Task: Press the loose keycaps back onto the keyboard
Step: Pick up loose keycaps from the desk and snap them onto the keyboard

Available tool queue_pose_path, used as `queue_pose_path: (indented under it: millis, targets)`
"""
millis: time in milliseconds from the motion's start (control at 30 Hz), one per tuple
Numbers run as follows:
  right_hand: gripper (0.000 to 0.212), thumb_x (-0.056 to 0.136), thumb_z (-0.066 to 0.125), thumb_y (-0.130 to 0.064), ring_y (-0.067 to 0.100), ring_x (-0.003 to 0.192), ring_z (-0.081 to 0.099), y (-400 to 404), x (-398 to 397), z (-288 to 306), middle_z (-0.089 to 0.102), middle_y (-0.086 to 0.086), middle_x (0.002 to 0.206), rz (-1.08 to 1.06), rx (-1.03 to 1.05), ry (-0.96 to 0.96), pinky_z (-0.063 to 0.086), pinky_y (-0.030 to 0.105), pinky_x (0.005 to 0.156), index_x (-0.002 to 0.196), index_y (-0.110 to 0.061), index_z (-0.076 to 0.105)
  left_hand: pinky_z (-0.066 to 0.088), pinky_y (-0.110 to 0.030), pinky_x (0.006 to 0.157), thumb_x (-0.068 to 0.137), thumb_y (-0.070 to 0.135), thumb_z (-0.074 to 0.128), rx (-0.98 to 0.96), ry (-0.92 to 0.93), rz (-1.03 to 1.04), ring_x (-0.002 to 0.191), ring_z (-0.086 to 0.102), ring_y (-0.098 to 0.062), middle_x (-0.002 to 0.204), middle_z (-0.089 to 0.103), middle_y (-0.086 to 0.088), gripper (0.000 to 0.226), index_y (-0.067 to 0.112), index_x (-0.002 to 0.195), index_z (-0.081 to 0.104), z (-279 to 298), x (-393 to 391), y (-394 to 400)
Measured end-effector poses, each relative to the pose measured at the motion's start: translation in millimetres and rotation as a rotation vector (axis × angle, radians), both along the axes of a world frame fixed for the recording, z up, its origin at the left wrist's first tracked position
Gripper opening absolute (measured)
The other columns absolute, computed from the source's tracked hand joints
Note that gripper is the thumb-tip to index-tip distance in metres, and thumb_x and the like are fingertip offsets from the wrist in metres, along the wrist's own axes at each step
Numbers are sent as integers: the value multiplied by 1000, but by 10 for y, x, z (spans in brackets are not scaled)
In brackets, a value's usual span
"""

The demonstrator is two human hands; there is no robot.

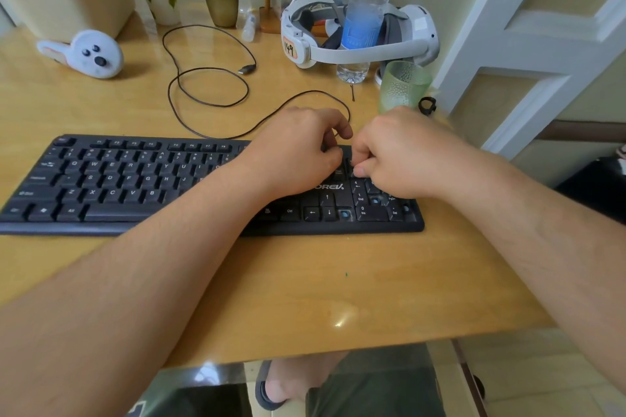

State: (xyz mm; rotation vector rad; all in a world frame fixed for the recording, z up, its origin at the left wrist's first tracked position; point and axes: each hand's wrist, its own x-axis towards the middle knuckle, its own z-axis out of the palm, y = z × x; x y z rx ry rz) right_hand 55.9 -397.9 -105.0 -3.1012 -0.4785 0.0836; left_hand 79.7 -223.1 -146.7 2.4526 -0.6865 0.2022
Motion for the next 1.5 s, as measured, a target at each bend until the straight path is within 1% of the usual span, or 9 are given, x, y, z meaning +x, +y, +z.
queue_pose_path:
  millis: [300, 567, 700, 933, 1067, 1200, 1300, 1367, 1500]
  targets:
    - [11, 94, 71, -33, 16, 95, 58, -125, -45, -113, 64, -14, 91, 68, 132, -28, 52, 45, 86, 83, -32, 71, 36, -27, 75, 90, 23, 64, 0, 1, -35, 84, 57, -14, 81, 66, 13, 27, 29, 115, 70, -33, 11, -4]
    - [19, 92, 72, -36, 17, 96, 60, -107, -7, -102, 66, -14, 96, 32, 91, -49, 56, 41, 80, 75, -38, 64, 43, -33, 85, 91, 32, 65, 14, -40, -32, 89, 58, -17, 79, 64, 16, 21, 34, 112, 69, -54, 10, -23]
    - [15, 94, 70, -37, 20, 94, 57, -35, -5, -112, 62, -11, 96, 54, 6, -84, 49, 33, 72, 79, -35, 66, 48, -42, 92, 89, 33, 63, 29, -41, -21, 96, 57, -22, 80, 64, 18, 23, 36, 111, 69, -64, 2, -23]
    - [7, 91, 74, -35, 18, 93, 51, -178, -35, -281, 63, -13, 88, 39, 209, -123, 50, 46, 90, 85, -32, 75, 48, -47, 96, 88, 38, 62, 40, -19, -15, 99, 54, -22, 79, 61, 19, 22, 40, 110, 67, -66, -8, -34]
    - [11, 92, 73, -33, 20, 89, 46, -166, -59, -285, 62, -12, 86, 62, 198, -142, 49, 45, 87, 81, -32, 71, 48, -47, 95, 90, 36, 63, 51, -12, -2, 99, 52, -20, 79, 60, 17, 19, 41, 108, 67, -60, -18, -50]
    - [9, 97, 67, -36, 18, 93, 38, -115, -75, -236, 58, -13, 90, 103, 47, -156, 42, 37, 83, 90, -33, 72, 48, -47, 95, 88, 32, 63, 46, -15, 4, 99, 51, -21, 79, 60, 17, 20, 41, 106, 66, -52, -38, -58]
    - [10, 95, 68, -39, 20, 97, 43, -64, -50, -175, 60, -13, 94, 90, -12, -111, 41, 37, 87, 86, -40, 69, 48, -47, 95, 87, 32, 62, 32, -5, 10, 99, 51, -21, 78, 60, 18, 19, 41, 104, 66, -48, -39, -56]
    - [13, 92, 72, -40, 17, 97, 56, -108, -6, -101, 66, -15, 93, 9, 68, -40, 48, 37, 87, 80, -43, 69, 47, -49, 96, 88, 35, 60, 13, 0, 19, 100, 51, -21, 80, 61, 17, 20, 41, 106, 66, -37, -32, -46]
    - [8, 83, 84, -30, -6, 63, 58, -244, 97, -35, 69, -18, 70, -173, 510, -4, 46, 18, 65, 78, -28, 79, 46, -47, 98, 93, 29, 60, -18, 12, 75, 102, 50, -21, 86, 64, 16, 23, 39, 113, 66, -2, -5, -19]
